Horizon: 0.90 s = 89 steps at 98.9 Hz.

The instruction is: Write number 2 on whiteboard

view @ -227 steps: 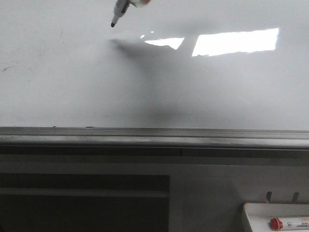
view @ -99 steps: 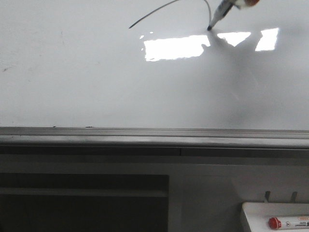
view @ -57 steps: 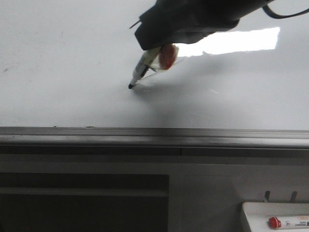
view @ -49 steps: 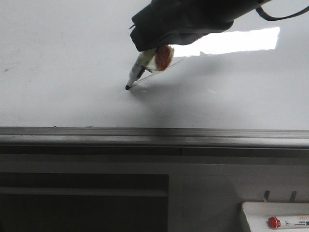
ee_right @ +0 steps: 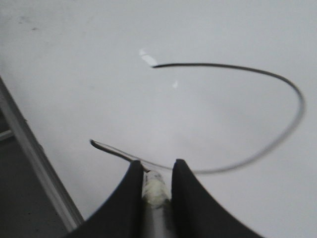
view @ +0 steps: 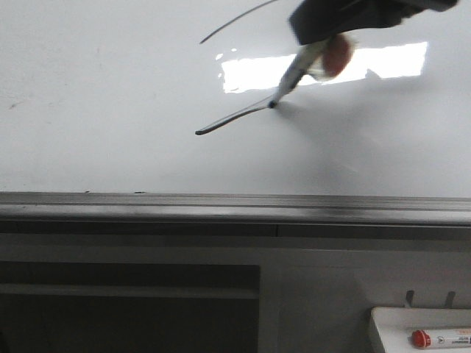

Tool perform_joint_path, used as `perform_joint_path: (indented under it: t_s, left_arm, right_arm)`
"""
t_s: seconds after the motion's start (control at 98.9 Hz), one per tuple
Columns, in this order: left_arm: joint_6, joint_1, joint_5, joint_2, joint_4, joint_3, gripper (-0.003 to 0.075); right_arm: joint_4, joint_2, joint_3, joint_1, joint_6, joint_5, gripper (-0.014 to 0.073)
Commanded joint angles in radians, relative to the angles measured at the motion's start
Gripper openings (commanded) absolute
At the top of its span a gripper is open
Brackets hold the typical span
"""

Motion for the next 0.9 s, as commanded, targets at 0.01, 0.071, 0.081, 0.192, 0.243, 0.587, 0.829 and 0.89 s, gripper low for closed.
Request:
perform_joint_path:
  t_s: [0.01,0.071,0.081,0.192,0.243,0.587,0.829,0.89]
  left_arm:
    - [-0.011,0.004,-0.068,0.007,-0.032,-0.029,-0.0020]
    - [-0.011,0.004,-0.068,0.007,-0.032,-0.029,-0.0020]
    - [-0.011,0.004,-0.068,0.007,-0.032,-0.029,-0.0020]
    - [-0.011,0.004,-0.068,0.007,-0.032,-0.029,-0.0020]
    - [-0.011,0.004,-0.068,0.007,-0.032,-0.029,-0.0020]
    - [-0.011,0.004,-0.068,0.007,-0.032,-0.029,-0.0020]
    - [-0.011,0.004,-0.068,0.007,-0.085,-0.036,-0.0020]
    - [0.002,0.004,-0.056,0.014,-0.119,-0.054,-0.0020]
  right_arm:
    - [-0.034,-0.098,0.034,-0.138,-0.022,-0.049,-0.0071]
    - [-0.047,-0.155,0.077,-0.221,-0.022,-0.020,-0.0071]
    - [-0.047,-0.170,0.082,-0.243,-0.022,-0.018,-0.0071]
    - [-0.058,-0.274,0.144,-0.399,-0.022,0.020,-0.0071]
    - [-0.058,-0.307,0.160,-0.464,-0.022,0.042,-0.0071]
    - [0.029,-0.406,0.095,-0.518,-0.022,0.279,-0.0071]
    - [0.308,-0.450,-0.270,-0.342,-0.045,0.544,-0.0071]
    - [0.310,-0.436,-0.328,-0.297,-0.045,0.558,-0.0071]
